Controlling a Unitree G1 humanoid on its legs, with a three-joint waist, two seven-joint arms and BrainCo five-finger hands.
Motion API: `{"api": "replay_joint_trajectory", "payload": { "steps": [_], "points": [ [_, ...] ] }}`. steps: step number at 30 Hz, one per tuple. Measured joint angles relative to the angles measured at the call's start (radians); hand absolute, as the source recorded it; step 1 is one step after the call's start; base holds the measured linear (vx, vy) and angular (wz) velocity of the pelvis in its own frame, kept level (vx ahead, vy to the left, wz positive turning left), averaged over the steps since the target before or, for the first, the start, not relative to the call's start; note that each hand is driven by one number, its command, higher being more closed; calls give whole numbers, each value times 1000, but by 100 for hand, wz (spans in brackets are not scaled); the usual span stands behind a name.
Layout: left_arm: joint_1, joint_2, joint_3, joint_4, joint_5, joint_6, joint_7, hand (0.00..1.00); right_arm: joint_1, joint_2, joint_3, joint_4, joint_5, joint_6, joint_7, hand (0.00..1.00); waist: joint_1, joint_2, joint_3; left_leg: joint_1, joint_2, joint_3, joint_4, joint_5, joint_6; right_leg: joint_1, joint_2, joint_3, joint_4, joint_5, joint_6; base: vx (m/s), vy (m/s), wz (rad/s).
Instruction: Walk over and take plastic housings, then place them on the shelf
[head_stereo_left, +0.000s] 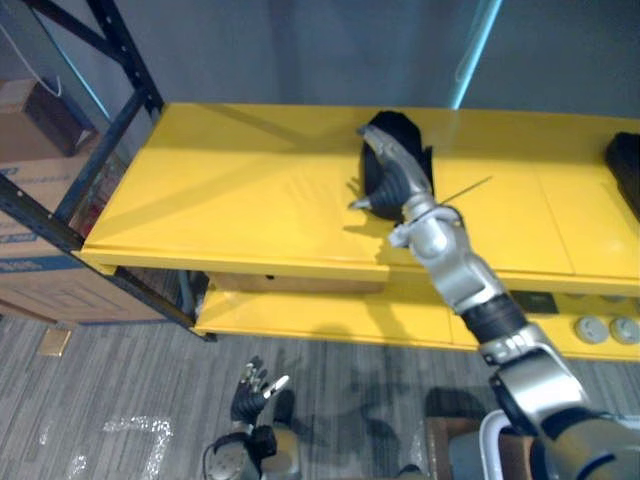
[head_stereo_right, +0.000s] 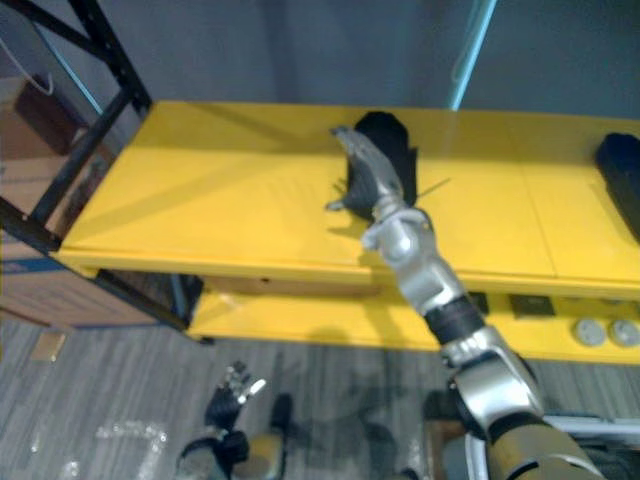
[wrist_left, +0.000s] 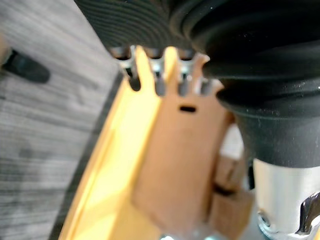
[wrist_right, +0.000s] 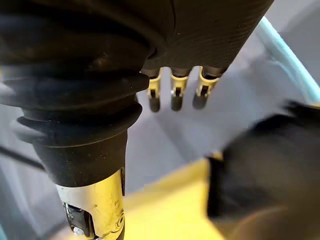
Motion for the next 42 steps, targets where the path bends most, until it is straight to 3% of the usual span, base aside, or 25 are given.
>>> {"api": "replay_joint_trajectory", "payload": {
  "steps": [2, 7, 14, 22, 27, 30, 37, 42],
  "points": [
    [1, 0, 1, -11, 0, 20, 7, 0, 18, -25, 1, 0, -16, 36, 36, 0, -1, 1, 6, 3, -2, 1, -4, 1, 1, 0, -4, 0, 4, -4, -4, -101, 11, -3],
    [2, 2, 6, -42, 0, 37, 9, 0, 20, -49, 12, 4, -19, 71, 109, 0, 2, -4, 35, 2, -4, 1, -4, 3, 7, -2, -8, 1, 11, -6, -4, -83, 5, 1],
    [1, 33, -12, -42, 0, 63, 10, 0, 17, -63, 31, 33, -17, 77, 163, 0, 5, -15, 39, -3, -3, 0, -4, 2, 8, -3, -7, 2, 10, -1, 2, -19, -3, 1],
    [1, 41, -13, -40, 0, 63, 8, 0, -24, -68, 44, 138, -13, 72, 161, 0, 7, -19, 37, -3, 5, 1, -5, 2, 10, -2, 1, 2, 11, -2, 1, -45, -12, 0],
    [2, 42, -12, -37, 0, 63, 7, 0, -52, -68, 50, 211, -8, 141, 161, 0, 12, -26, 33, -3, 9, 1, -5, 0, 14, -1, 5, 3, 11, -2, -1, -41, -7, 0],
    [2, 43, -12, -37, 0, 64, 7, 0, -62, -67, 50, 237, -7, 153, 161, 0, 13, -31, 30, -2, 9, 2, -5, 0, 15, -1, 5, 3, 11, -2, -1, 0, 0, 0],
    [2, 43, -9, -37, 0, 64, 5, 0, -68, -64, 38, 269, -19, 154, 162, 0, 18, -36, 27, 13, 12, 27, -5, -3, 20, -1, 5, 24, 10, -1, -2, -4, 0, -6],
    [1, 43, -8, -39, 0, 74, 1, 0, -66, -66, 19, 279, -41, 149, 163, 0, 2, -37, 25, 17, 19, 37, -5, -5, 22, -1, 10, 31, 8, 1, -4, -43, -8, -7]
  ]
}}
